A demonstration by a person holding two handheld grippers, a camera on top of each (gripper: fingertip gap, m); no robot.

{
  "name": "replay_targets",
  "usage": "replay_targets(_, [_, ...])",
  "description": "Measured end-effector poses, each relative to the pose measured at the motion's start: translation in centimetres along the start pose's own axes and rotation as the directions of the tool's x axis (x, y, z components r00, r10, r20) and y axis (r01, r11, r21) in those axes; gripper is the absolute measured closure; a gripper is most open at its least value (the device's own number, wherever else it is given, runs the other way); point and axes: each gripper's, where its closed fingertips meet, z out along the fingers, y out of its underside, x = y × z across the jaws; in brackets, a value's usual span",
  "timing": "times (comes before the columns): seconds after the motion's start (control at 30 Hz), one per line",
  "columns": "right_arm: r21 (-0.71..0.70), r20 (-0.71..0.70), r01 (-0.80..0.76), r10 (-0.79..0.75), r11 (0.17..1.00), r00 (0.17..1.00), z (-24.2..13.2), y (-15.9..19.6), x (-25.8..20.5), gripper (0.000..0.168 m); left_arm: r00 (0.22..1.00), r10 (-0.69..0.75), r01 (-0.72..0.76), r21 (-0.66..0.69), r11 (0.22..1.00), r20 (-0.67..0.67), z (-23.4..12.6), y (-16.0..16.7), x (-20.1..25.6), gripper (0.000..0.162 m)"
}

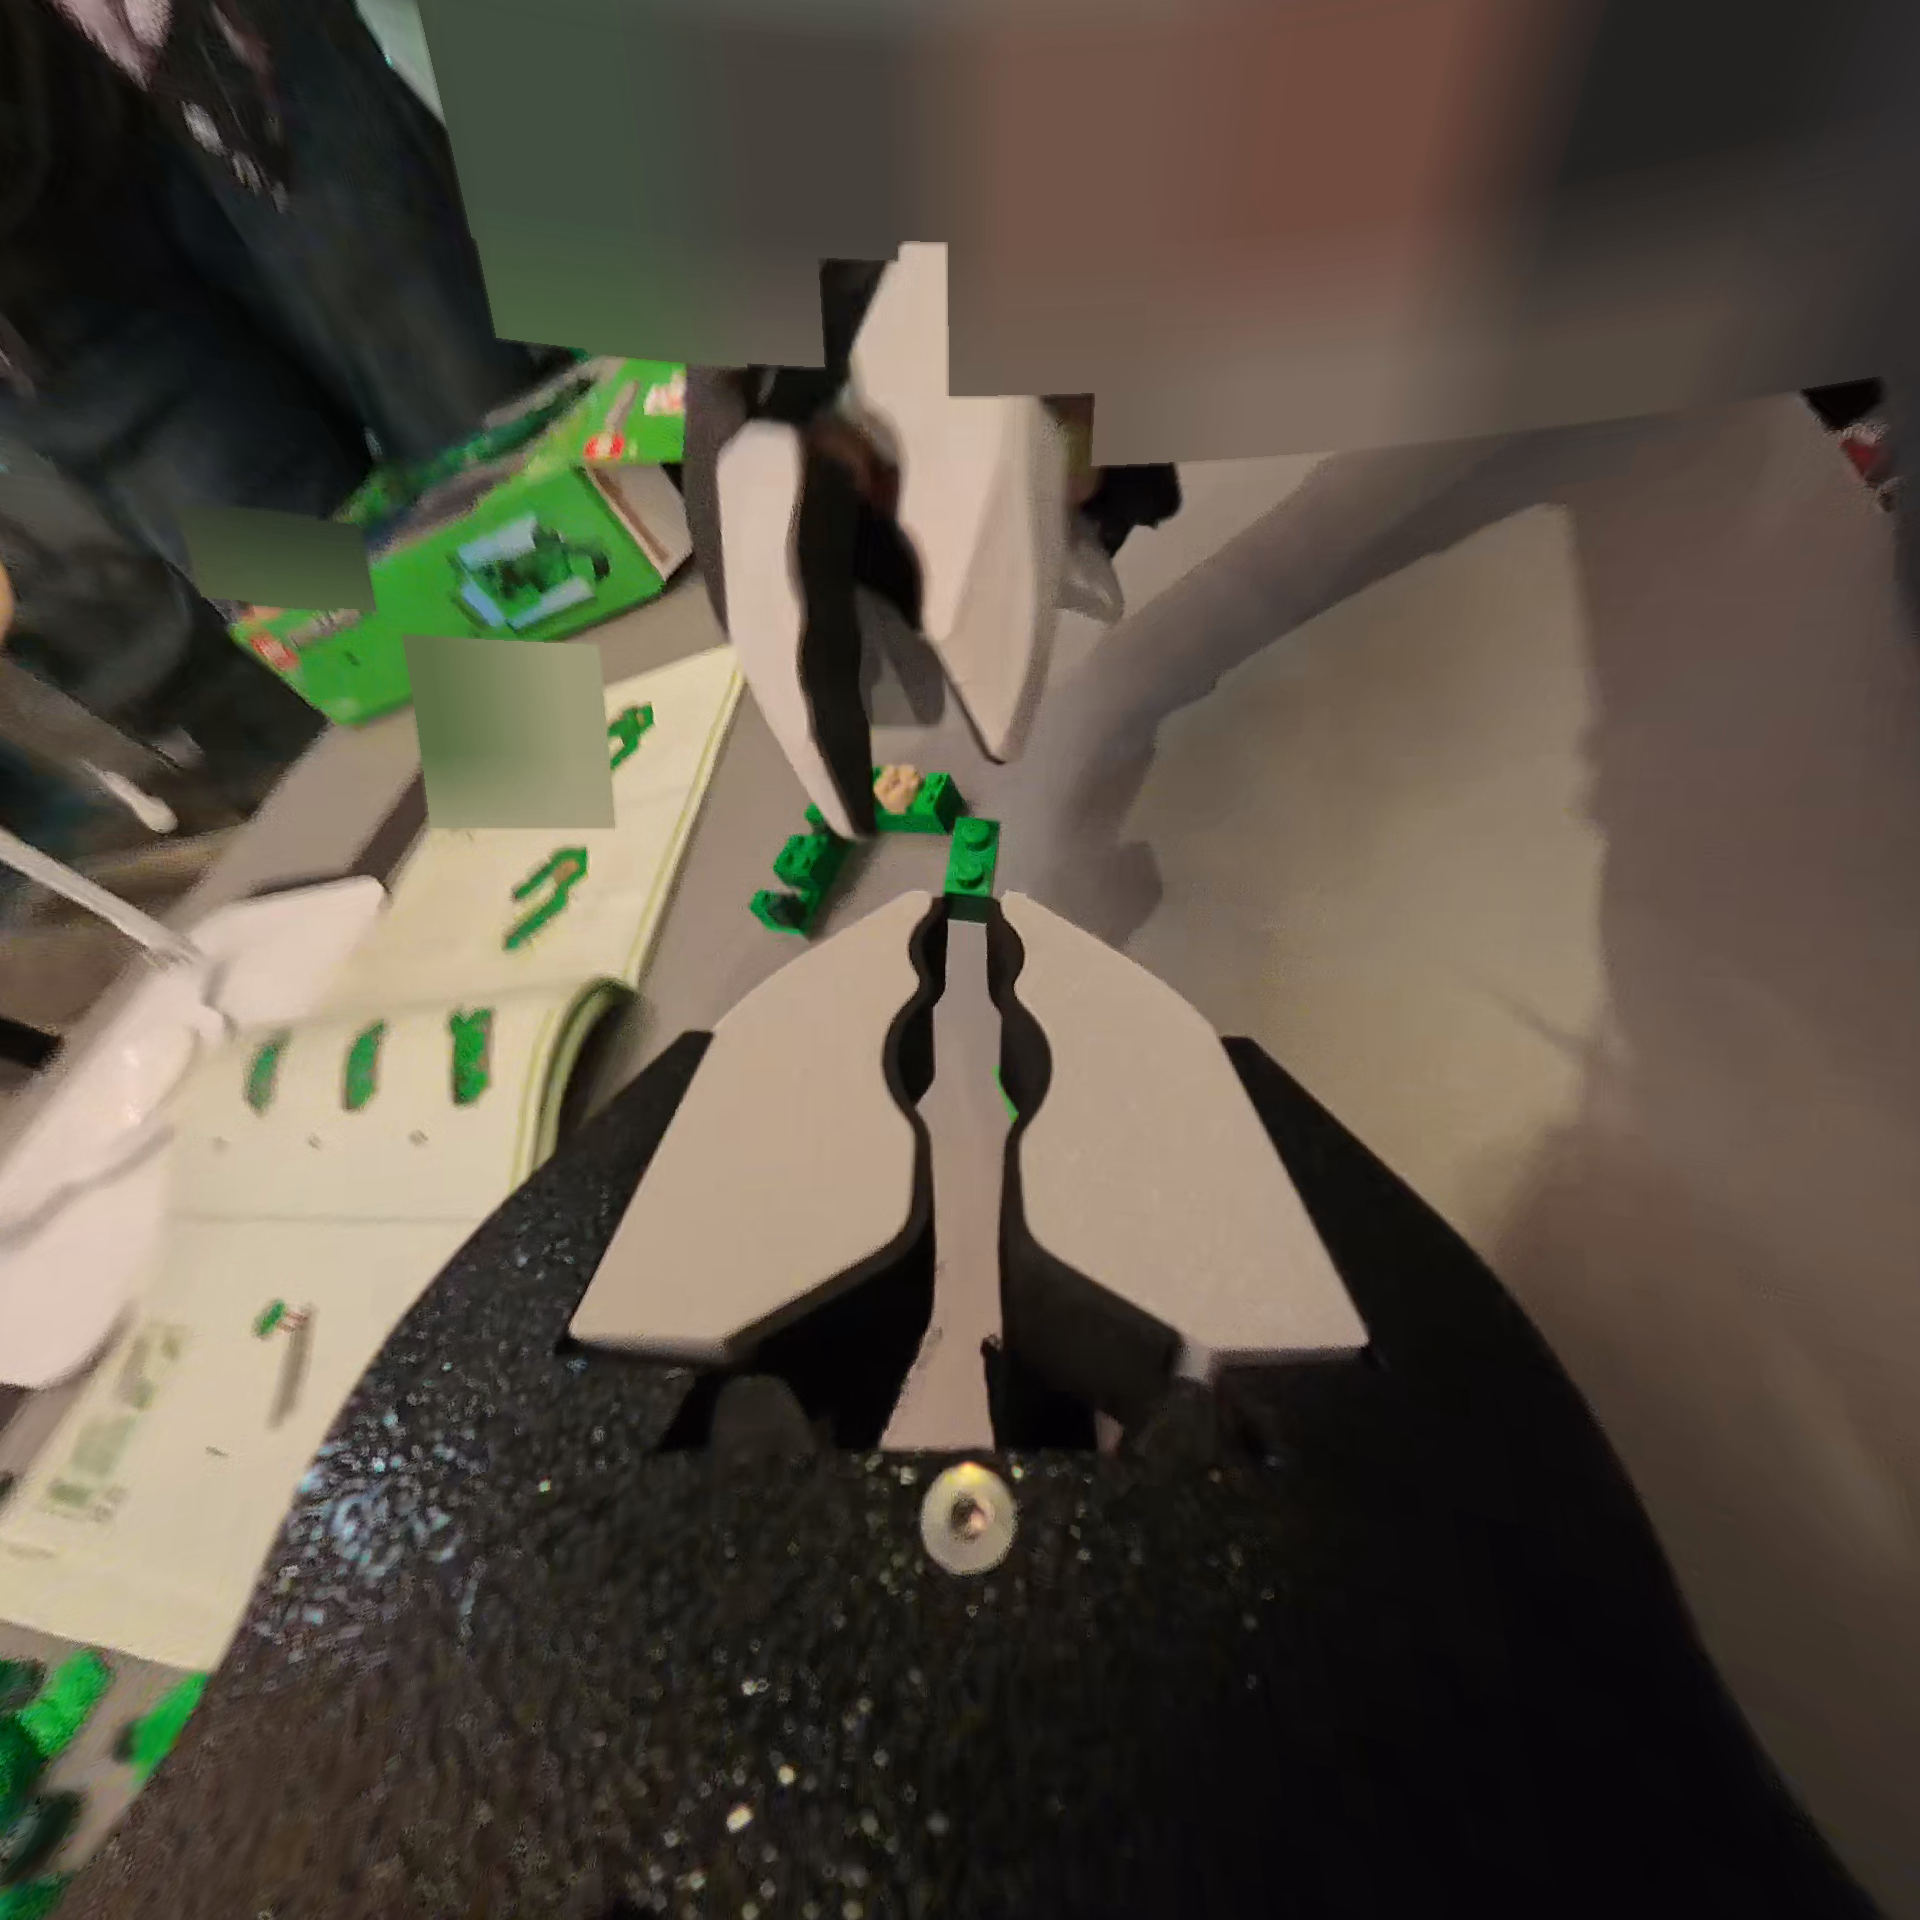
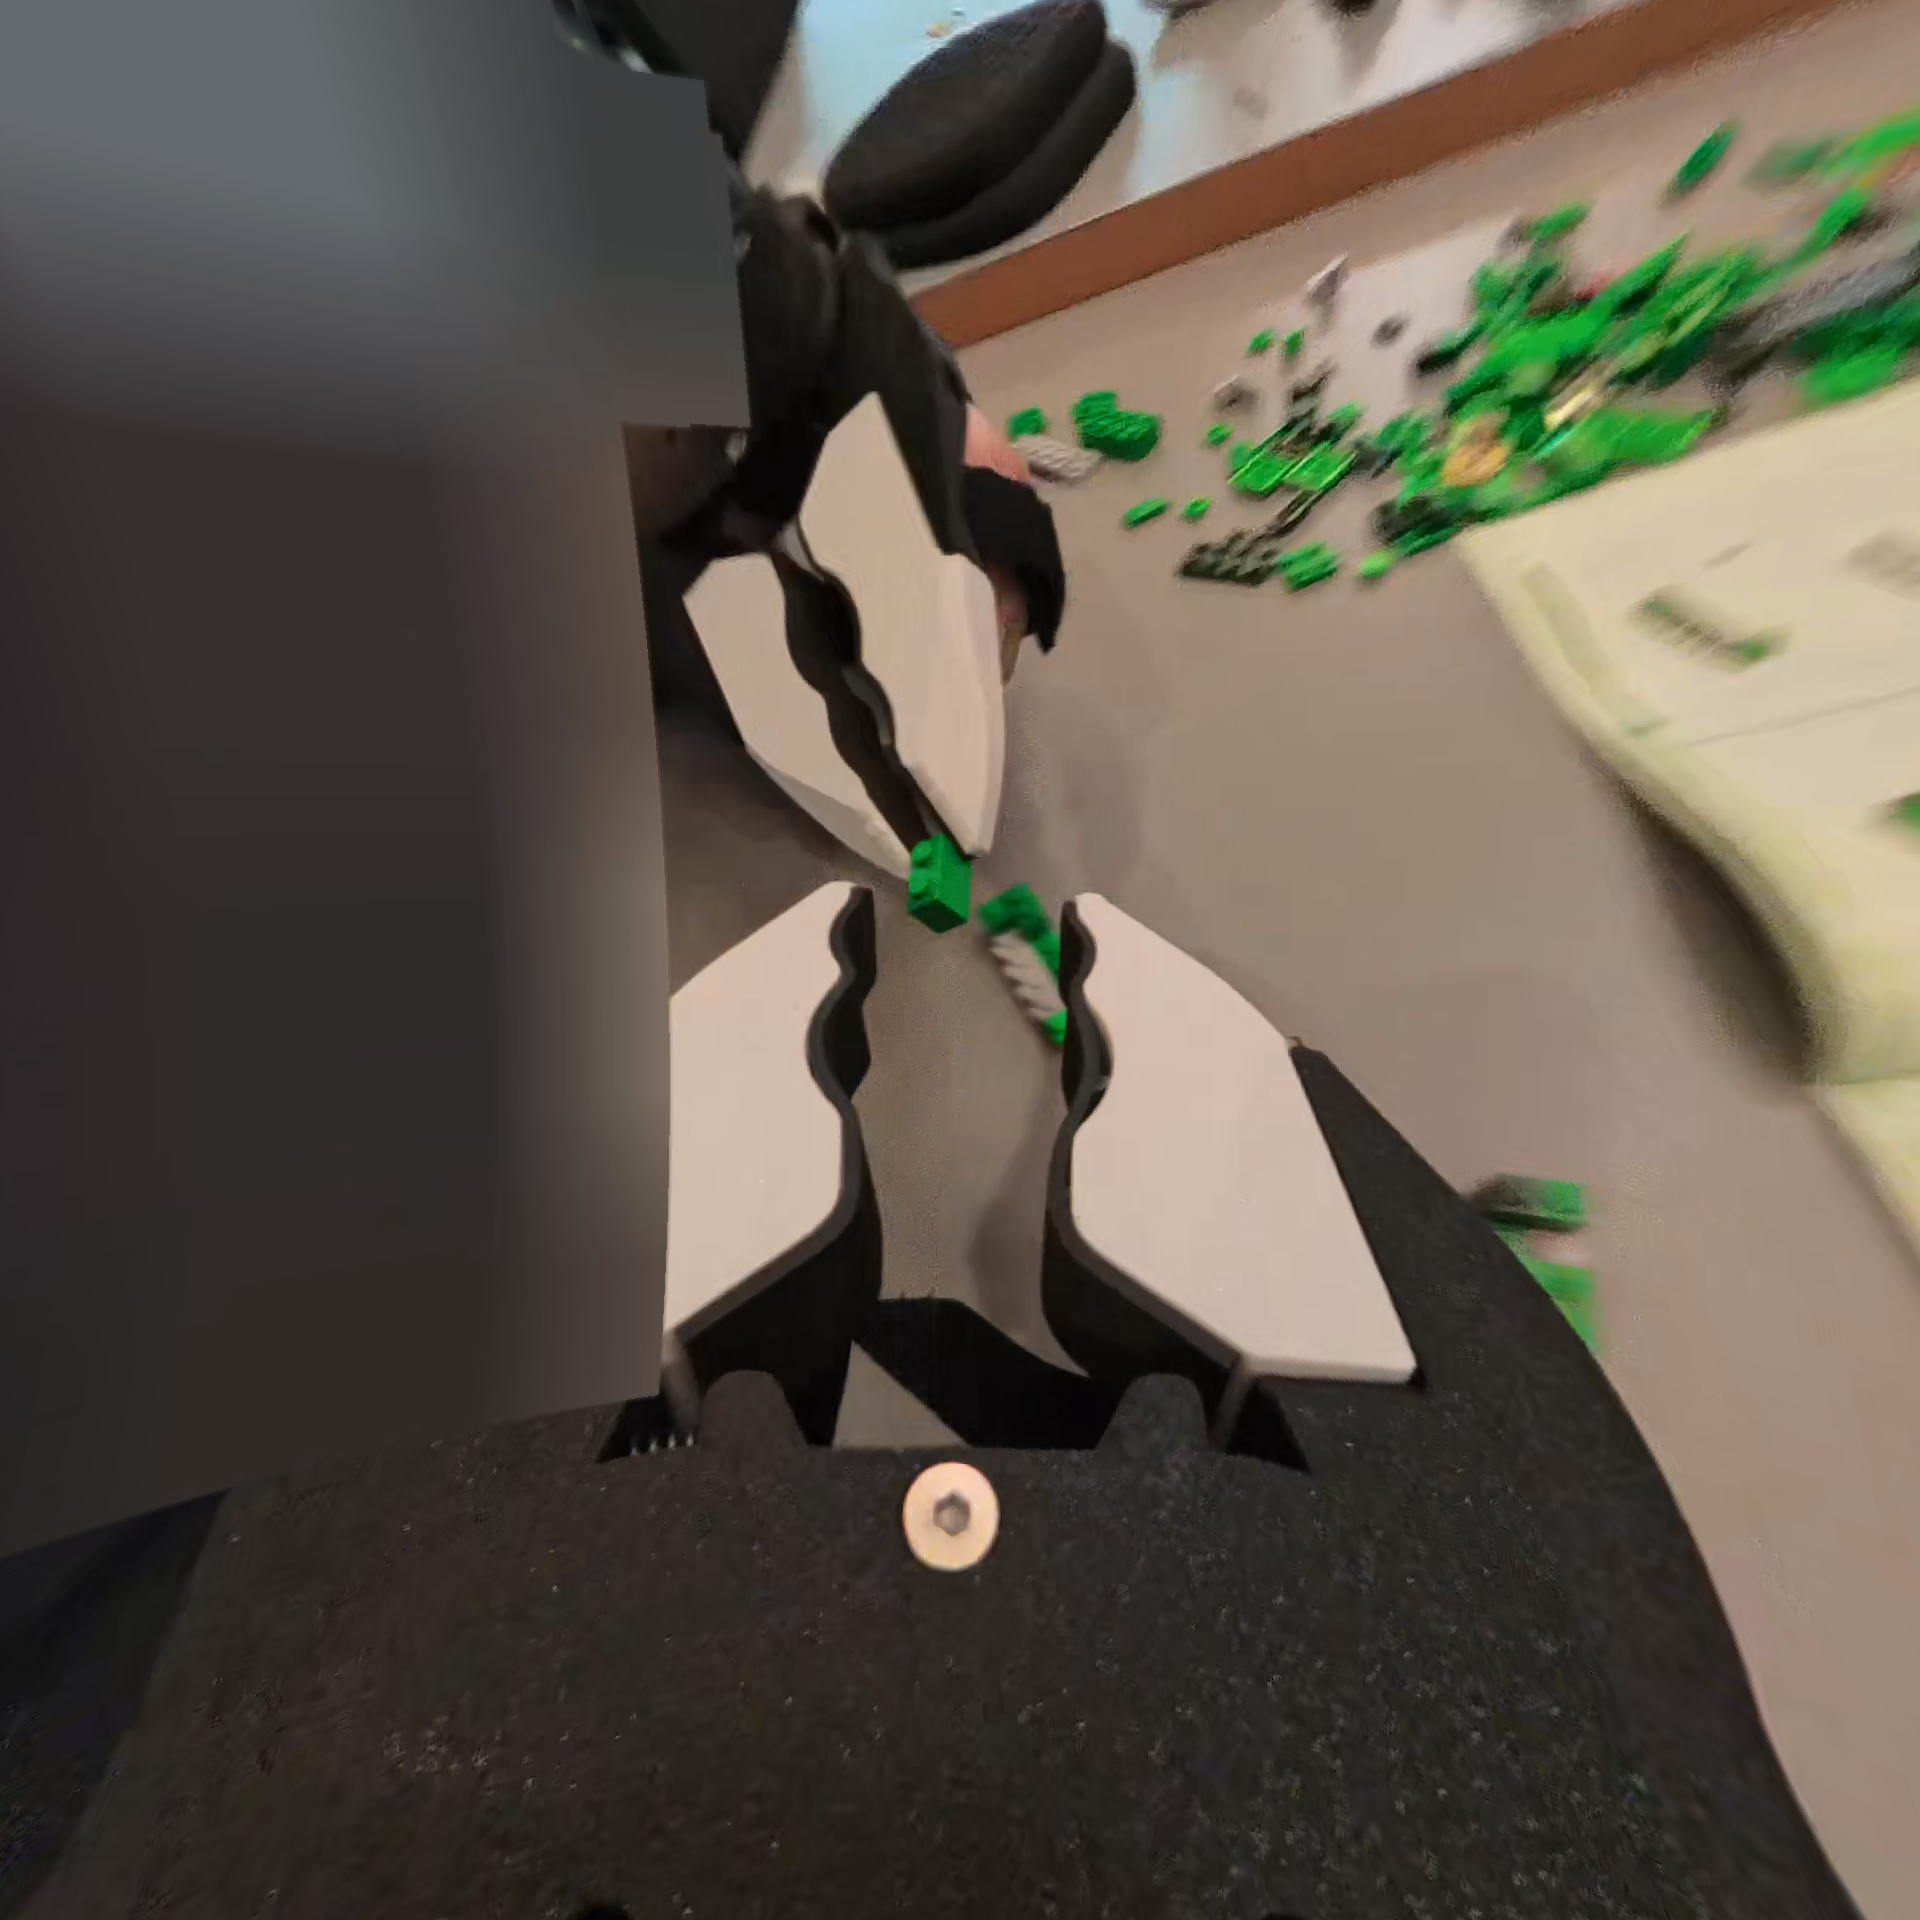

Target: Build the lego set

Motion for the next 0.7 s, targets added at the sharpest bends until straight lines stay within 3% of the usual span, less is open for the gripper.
replay_targets(0.03, [-0.028, -0.071, 0.111, -0.113, 0.993, 0.991, 0.0, 0.0, 0.0, 0.135, 0.998, -0.058, 0.058, -0.022, 0.998, -0.012, 0.1, 0.3, -0.1, 0.155])
replay_targets(0.13, [-0.234, -0.203, 0.318, -0.366, 0.919, 0.908, 0.7, 1.1, 0.3, 0.139, 0.982, -0.184, 0.182, -0.063, 0.981, -0.040, 0.4, 1.0, -0.1, 0.156])
replay_targets(0.23, [-0.393, -0.224, 0.372, -0.480, 0.841, 0.848, 1.5, 2.2, 0.9, 0.146, 0.978, -0.208, 0.202, -0.124, 0.971, -0.035, 0.7, 1.8, -0.1, 0.156])
replay_targets(0.47, [-0.529, -0.172, 0.379, -0.533, 0.759, 0.829, 2.3, 3.1, 1.2, 0.157, 0.991, -0.124, 0.111, -0.211, 0.971, -0.048, 1.3, 2.6, 0.9, 0.154])
replay_targets(0.63, [-0.530, -0.139, 0.389, -0.529, 0.754, 0.837, 2.5, 3.3, 1.0, 0.160, 0.991, -0.124, 0.111, -0.213, 0.971, -0.052, 1.1, 2.7, 1.0, 0.148])
replay_targets(0.7, [-0.533, -0.166, 0.383, -0.538, 0.755, 0.827, 2.0, 3.5, 1.3, 0.160, 0.987, -0.156, 0.136, -0.280, 0.950, -0.048, 0.2, 3.9, 1.0, 0.145])
